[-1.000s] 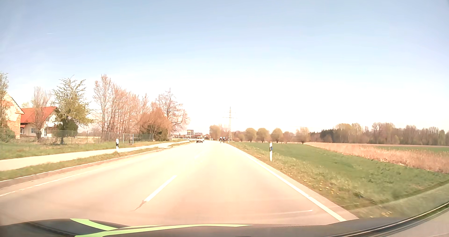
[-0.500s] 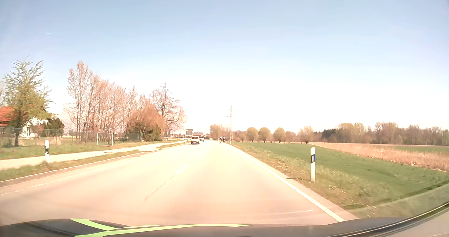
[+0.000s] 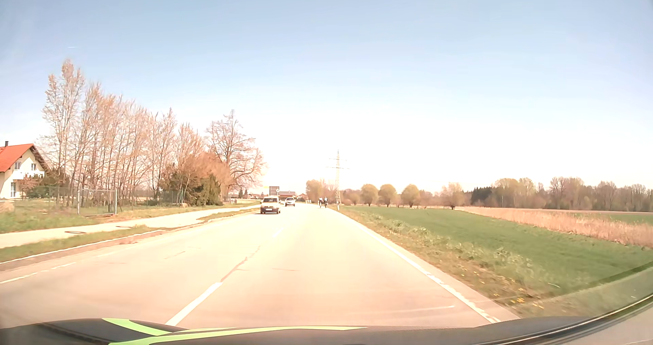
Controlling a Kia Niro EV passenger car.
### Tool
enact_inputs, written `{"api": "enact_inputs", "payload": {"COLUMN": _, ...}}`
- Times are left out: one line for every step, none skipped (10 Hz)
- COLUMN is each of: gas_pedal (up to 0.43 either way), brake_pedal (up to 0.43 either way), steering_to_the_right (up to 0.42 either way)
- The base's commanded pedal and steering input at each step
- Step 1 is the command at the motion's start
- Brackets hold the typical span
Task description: Follow the waypoints while adhering to traffic rules and regulations
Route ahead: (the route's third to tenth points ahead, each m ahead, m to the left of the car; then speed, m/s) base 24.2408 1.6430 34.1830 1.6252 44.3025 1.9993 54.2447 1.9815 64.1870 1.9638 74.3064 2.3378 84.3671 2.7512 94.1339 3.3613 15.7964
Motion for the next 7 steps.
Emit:
{"api": "enact_inputs", "payload": {"gas_pedal": 0.177, "brake_pedal": 0.0, "steering_to_the_right": -0.001}}
{"api": "enact_inputs", "payload": {"gas_pedal": 0.177, "brake_pedal": 0.0, "steering_to_the_right": -0.001}}
{"api": "enact_inputs", "payload": {"gas_pedal": 0.177, "brake_pedal": 0.0, "steering_to_the_right": -0.002}}
{"api": "enact_inputs", "payload": {"gas_pedal": 0.177, "brake_pedal": 0.0, "steering_to_the_right": -0.002}}
{"api": "enact_inputs", "payload": {"gas_pedal": 0.177, "brake_pedal": 0.0, "steering_to_the_right": -0.002}}
{"api": "enact_inputs", "payload": {"gas_pedal": 0.177, "brake_pedal": 0.0, "steering_to_the_right": -0.004}}
{"api": "enact_inputs", "payload": {"gas_pedal": 0.177, "brake_pedal": 0.0, "steering_to_the_right": -0.006}}
